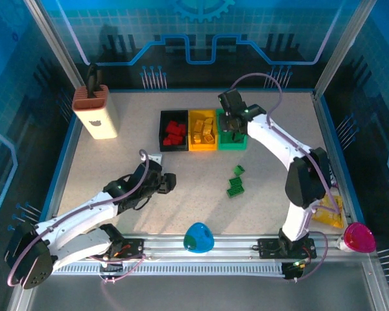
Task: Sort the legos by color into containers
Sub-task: Place the lego in the container, then pick up the lego from the center of the table.
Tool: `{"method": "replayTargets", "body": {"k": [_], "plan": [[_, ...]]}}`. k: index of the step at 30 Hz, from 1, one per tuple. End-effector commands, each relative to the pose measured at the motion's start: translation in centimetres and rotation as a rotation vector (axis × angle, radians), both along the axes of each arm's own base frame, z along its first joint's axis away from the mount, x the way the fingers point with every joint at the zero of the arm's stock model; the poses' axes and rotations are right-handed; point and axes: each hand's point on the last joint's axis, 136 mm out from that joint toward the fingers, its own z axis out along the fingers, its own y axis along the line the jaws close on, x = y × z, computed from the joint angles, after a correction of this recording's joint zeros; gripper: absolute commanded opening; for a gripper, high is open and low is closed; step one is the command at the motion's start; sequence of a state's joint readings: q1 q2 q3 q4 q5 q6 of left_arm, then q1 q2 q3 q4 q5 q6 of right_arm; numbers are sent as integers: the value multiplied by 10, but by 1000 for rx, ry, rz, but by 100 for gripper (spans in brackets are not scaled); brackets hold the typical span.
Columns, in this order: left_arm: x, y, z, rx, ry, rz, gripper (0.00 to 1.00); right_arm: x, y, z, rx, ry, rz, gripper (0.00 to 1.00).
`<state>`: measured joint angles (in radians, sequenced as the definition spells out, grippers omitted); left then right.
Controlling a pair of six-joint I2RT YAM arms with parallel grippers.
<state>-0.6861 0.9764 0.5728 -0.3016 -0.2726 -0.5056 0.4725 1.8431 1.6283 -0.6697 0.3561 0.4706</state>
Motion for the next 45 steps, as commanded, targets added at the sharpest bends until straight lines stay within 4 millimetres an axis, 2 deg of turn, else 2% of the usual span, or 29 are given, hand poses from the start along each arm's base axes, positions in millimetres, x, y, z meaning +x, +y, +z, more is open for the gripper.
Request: {"method": "replayTargets", "body": {"k": [1,2,3,4,6,9,17,21,24,31,36,45], "plan": [[-4,-1,6,-29,-10,7,62,12,1,-7,-17,62,29,48],[-4,0,7,-29,-13,7,61,14,2,-6,-22,76,30,68],[-5,0,7,-26,-11,7,62,15,2,-2,-30,75,28,80],[-5,1,9,-25,-15,7,62,15,4,3,-41,64,29,85],[-6,3,10,-21,-19,9,61,11,7,10,-42,30,33,88],[-7,3,9,-20,-23,8,61,1,8,10,-22,16,31,90],[-5,-4,8,-14,-25,-20,61,-39,-7,-4,16,28,17,90],[-4,-10,4,10,-13,-38,62,-62,-17,-12,30,39,3,81],[-3,-16,3,16,-8,-54,62,-77,-25,-23,33,56,-11,74],[-2,-28,4,12,-16,-97,62,-110,-38,-60,39,134,-41,72],[-4,-37,3,17,-14,-126,62,-122,-40,-85,48,179,-55,59],[-5,-41,4,32,-19,-145,62,-130,-38,-132,47,278,-73,59]]}}
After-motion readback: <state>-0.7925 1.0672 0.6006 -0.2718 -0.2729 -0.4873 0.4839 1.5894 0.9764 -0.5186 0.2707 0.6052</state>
